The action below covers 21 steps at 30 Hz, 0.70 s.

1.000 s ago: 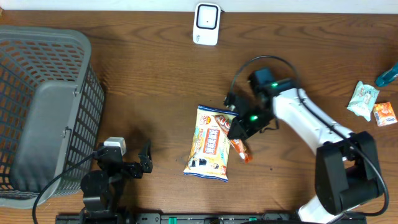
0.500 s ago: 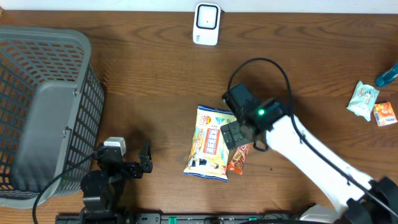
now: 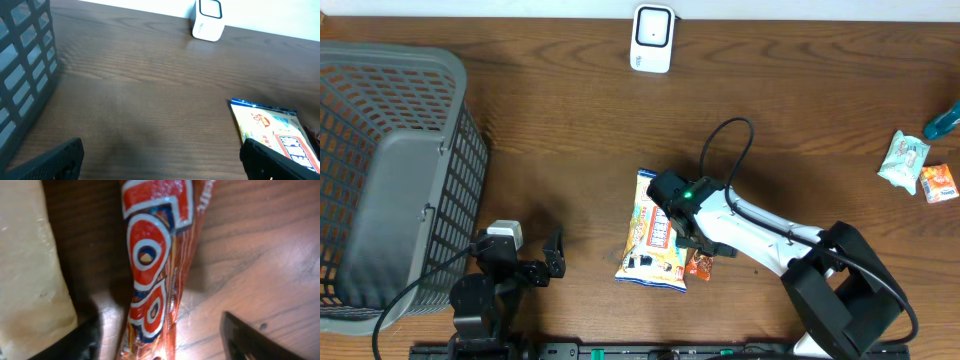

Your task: Scan the item barcode

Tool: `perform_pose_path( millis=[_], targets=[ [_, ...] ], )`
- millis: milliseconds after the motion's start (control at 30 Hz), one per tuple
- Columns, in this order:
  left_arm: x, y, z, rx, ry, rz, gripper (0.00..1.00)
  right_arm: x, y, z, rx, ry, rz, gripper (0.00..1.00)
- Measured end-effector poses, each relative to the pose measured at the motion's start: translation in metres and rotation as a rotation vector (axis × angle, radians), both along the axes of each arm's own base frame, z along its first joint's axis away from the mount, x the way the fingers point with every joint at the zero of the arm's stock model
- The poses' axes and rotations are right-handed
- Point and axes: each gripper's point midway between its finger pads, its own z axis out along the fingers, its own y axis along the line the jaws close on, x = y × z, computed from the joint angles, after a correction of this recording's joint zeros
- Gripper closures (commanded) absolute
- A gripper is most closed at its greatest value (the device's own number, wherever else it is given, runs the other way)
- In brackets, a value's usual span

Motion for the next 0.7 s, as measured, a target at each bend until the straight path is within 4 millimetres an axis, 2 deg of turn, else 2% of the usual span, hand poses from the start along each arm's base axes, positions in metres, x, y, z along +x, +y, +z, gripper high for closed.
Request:
perform_pose_path(
  millis=[100, 133, 200, 233, 433, 567, 633, 667, 700],
  targets=[
    [0.0, 0.0, 0.0, 0.0, 0.0, 0.0, 0.0, -0.002, -0.001, -0.007, -0.013, 0.019, -0.01, 0.73],
    [0.0, 0.0, 0.0, 0.0, 0.0, 0.0, 0.0, -0.003, -0.002, -0.008, -0.022, 0.031, -0.004, 0.75],
    [0.0, 0.0, 0.0, 0.0, 0.0, 0.0, 0.0, -0.004, -0.002, -0.01, -0.037, 0.059, 0.019, 0.95],
    [0.0, 0.0, 0.0, 0.0, 0.0, 0.0, 0.0, -0.008, -0.003, -0.011, -0.048, 0.084, 0.03, 0.99],
    [0.0, 0.0, 0.0, 0.0, 0.0, 0.0, 0.0, -0.03, -0.019, -0.016, -0.151, 0.252, 0.118, 0.99],
    [0.0, 0.0, 0.0, 0.0, 0.0, 0.0, 0.0, -0.03, -0.018, -0.015, -0.119, 0.298, 0.206, 0.99],
    [0.0, 0.0, 0.0, 0.0, 0.0, 0.0, 0.0, -0.03, -0.016, -0.014, -0.041, 0.342, 0.241, 0.99],
    [0.0, 0.0, 0.0, 0.0, 0.0, 0.0, 0.0, -0.031, -0.008, -0.012, 0.068, 0.373, 0.271, 0.99],
    [0.0, 0.0, 0.0, 0.0, 0.0, 0.0, 0.0, -0.029, 0.009, -0.008, 0.244, 0.391, 0.329, 0.99]
  ],
)
